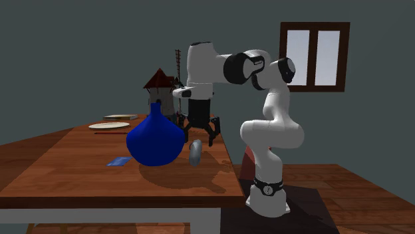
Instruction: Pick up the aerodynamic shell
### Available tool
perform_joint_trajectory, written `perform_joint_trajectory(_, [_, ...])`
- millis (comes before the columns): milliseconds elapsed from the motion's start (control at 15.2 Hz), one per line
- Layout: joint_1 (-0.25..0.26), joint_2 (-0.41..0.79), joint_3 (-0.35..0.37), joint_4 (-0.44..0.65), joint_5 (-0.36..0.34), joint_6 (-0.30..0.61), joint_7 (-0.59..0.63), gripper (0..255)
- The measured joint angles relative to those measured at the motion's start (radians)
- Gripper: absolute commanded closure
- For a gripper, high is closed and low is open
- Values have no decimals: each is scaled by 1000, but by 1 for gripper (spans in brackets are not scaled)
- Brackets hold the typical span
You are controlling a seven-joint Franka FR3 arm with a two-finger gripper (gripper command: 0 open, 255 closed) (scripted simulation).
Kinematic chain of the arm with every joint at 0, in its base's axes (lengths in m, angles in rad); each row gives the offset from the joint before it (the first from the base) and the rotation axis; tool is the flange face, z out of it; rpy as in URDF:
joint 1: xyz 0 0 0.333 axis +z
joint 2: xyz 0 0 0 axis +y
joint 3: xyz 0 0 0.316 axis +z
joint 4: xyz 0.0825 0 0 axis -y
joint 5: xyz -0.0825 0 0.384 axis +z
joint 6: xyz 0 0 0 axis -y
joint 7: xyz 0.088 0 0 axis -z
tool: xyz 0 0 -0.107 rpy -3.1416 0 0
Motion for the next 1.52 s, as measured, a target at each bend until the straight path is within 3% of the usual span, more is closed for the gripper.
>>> perform_joint_trajectory(66, [-2,-4,-1,-7,-4,11,3,0])
perform_joint_trajectory(132, [-3,-7,-1,-10,-6,16,3,255])
perform_joint_trajectory(462, [-7,-8,-3,-2,-27,20,5,255])
perform_joint_trajectory(594, [-6,-10,0,-5,-80,23,9,255])
perform_joint_trajectory(858, [15,-20,-10,-9,-108,17,22,255])
perform_joint_trajectory(1122, [53,-19,-22,33,-36,-45,28,255])
perform_joint_trajectory(1518, [67,-15,1,106,5,-119,20,255])
